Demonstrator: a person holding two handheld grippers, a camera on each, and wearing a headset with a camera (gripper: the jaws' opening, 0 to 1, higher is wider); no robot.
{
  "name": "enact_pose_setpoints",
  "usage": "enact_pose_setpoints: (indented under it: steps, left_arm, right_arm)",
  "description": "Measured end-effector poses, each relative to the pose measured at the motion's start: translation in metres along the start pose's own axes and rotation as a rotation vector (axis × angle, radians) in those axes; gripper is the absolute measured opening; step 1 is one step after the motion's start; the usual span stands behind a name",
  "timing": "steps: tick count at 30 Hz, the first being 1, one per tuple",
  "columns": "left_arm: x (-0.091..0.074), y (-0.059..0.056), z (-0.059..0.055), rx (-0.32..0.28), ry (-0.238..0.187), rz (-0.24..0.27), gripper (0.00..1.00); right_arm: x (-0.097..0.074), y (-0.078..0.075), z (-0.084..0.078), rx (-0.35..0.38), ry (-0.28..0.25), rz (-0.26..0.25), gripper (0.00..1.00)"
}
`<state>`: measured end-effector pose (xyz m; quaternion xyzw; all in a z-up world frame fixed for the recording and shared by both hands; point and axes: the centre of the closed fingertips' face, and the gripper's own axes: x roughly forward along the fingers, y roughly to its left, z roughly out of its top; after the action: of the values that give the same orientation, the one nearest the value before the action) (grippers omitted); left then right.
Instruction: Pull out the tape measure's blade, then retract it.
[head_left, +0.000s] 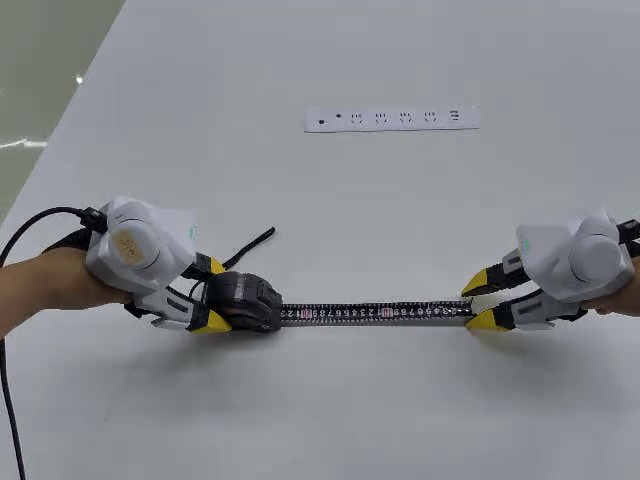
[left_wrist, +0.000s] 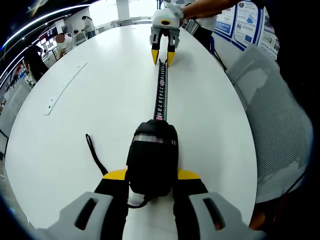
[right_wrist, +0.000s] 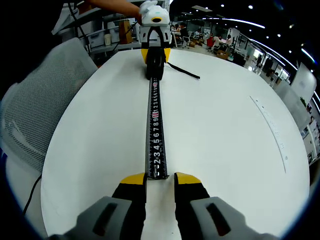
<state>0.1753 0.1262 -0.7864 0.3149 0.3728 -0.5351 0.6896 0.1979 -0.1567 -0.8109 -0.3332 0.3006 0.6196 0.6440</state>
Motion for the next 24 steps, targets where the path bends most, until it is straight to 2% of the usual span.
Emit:
enact_pose_setpoints:
  steps: [3, 6, 10, 12, 16, 19, 22, 23, 24]
  left_arm:
    - [-0.006, -0.005, 0.006, -0.023, -0.001, 0.012, 0.31]
    - [-0.006, -0.005, -0.004, -0.046, 0.019, 0.018, 0.32]
    - [-0.01, -0.012, -0.002, -0.079, 0.011, 0.031, 0.37]
    - [-0.007, -0.01, -0.01, -0.087, 0.01, 0.041, 0.4]
    - [-0.012, -0.01, -0.02, -0.118, 0.004, 0.06, 0.43]
    - [-0.017, -0.018, -0.014, -0.141, -0.003, 0.073, 0.45]
    - [-0.02, -0.023, -0.012, -0.185, -0.02, 0.081, 0.45]
    - [-0.021, -0.024, -0.012, -0.198, -0.024, 0.089, 0.45]
    - [-0.02, -0.021, -0.02, -0.209, -0.027, 0.097, 0.46]
  right_arm:
    - [-0.001, 0.002, 0.0, 0.027, 0.001, -0.005, 0.23]
    - [0.0, 0.003, -0.003, 0.061, 0.004, -0.014, 0.27]
    - [-0.002, 0.01, -0.004, 0.113, 0.009, -0.02, 0.28]
    - [-0.004, 0.012, -0.005, 0.14, 0.012, -0.033, 0.3]
    - [-0.008, 0.016, -0.004, 0.163, -0.001, -0.056, 0.31]
    - [-0.008, 0.013, -0.008, 0.185, -0.004, -0.079, 0.33]
    - [-0.014, 0.016, -0.003, 0.209, -0.013, -0.106, 0.36]
    - [-0.015, 0.017, -0.002, 0.214, -0.015, -0.111, 0.36]
    - [-0.017, 0.018, -0.002, 0.231, -0.014, -0.119, 0.36]
